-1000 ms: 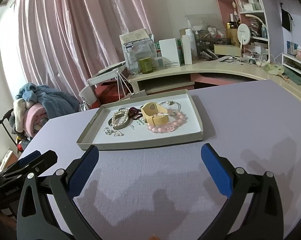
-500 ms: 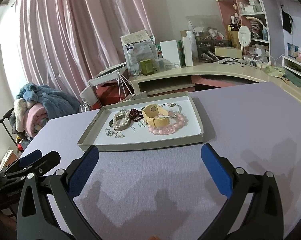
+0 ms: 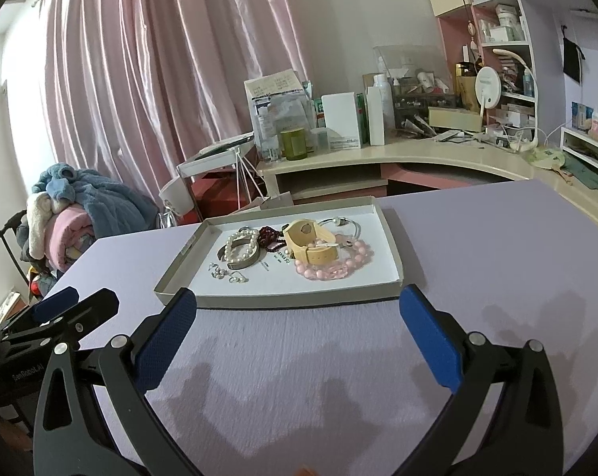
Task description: Organize jewelry
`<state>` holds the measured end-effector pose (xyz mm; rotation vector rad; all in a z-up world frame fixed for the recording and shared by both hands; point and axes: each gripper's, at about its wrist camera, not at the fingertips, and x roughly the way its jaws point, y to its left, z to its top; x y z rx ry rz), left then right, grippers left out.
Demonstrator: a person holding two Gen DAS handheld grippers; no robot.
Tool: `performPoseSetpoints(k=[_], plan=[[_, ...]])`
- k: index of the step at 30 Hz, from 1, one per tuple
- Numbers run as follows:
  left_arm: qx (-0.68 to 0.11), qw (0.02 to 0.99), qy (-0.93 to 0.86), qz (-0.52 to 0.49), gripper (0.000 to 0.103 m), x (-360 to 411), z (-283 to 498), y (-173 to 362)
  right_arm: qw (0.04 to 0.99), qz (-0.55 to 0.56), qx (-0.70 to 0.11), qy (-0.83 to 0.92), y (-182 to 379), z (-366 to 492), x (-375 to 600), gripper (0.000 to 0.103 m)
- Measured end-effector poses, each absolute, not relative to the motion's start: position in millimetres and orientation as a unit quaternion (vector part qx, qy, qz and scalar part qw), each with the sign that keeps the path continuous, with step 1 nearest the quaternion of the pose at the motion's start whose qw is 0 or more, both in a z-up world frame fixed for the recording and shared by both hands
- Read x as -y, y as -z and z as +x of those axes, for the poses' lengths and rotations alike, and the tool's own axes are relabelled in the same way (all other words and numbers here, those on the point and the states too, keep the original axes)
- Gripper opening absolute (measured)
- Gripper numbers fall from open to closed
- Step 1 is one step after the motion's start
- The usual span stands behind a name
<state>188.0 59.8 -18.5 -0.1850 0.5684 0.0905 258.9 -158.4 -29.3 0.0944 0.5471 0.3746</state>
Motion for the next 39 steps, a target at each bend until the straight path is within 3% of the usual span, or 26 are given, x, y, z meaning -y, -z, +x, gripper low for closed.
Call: performPoseSetpoints(k=[39], plan=[[-0.278, 0.955, -0.042, -0.089, 0.101, -52.4, 188.5, 20.9, 0.946, 0.049, -0.267, -0.176, 33.1, 259.8, 166.1, 0.102]])
